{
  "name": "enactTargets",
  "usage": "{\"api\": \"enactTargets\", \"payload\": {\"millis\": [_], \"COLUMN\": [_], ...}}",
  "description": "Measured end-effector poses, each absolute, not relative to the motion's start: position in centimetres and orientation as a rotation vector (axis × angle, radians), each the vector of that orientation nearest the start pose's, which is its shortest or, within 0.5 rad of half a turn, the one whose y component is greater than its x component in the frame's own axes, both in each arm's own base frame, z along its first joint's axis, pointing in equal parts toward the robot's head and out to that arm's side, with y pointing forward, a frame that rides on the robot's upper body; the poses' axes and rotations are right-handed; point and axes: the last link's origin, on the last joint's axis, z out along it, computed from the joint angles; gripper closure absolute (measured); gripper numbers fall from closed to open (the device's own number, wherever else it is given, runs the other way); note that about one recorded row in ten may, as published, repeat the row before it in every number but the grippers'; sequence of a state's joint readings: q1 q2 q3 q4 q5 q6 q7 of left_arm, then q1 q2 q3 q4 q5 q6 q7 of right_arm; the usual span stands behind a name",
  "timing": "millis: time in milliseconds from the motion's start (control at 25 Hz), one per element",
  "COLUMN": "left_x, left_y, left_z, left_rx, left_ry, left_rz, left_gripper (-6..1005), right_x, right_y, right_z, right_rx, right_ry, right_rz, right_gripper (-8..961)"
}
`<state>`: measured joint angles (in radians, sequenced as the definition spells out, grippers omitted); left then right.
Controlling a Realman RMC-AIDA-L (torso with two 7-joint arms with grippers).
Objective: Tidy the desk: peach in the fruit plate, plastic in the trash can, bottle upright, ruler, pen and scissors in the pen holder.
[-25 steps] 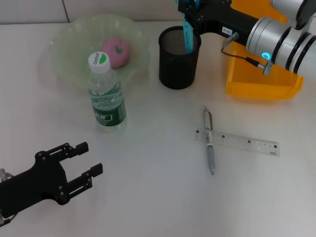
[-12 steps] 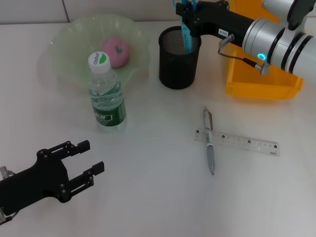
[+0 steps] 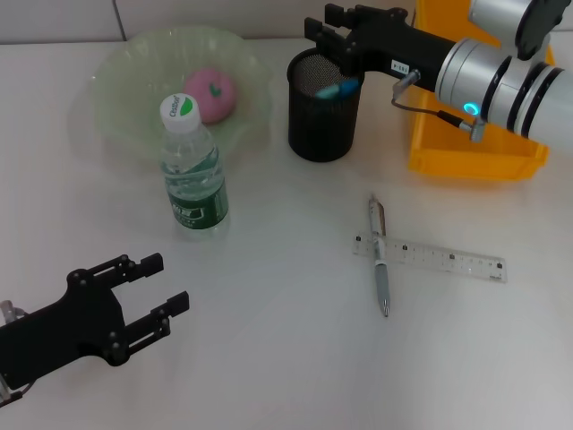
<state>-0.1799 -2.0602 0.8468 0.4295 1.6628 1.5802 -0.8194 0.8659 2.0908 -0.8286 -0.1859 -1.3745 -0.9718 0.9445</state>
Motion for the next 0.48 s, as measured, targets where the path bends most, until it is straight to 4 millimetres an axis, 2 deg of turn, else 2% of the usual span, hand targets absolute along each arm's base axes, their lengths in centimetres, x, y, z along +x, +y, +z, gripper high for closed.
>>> {"api": "enactTargets", "payload": {"millis": [120,200,320,440,480], "left_x": [-33.8,-33.8,-33.7,-33.7,-33.6], "left_y": [21.5,21.5,21.4,21.3,21.3], "left_z": [-2.3,-2.2,-2.1,-2.2,-2.3], "left_rx": [-2.507,-2.508,-2.52,-2.548,-2.571], "left_ry": [-0.493,-0.494,-0.486,-0.5,-0.51], "left_rz": [-0.806,-0.807,-0.815,-0.814,-0.81], "left_gripper": [402,402,402,402,402], "right_x": [18.9,18.9,19.0,18.8,18.2], "right_y": [42.8,42.4,42.0,41.6,41.1], "right_z": [-5.4,-4.5,-2.0,0.8,2.3], "right_rx": [-2.321,-2.312,-2.283,-2.302,-2.351], "right_ry": [0.513,0.503,0.539,0.59,0.586], "right_rz": [0.81,0.882,1.007,1.061,1.028], "right_gripper": [644,604,544,381,326]}}
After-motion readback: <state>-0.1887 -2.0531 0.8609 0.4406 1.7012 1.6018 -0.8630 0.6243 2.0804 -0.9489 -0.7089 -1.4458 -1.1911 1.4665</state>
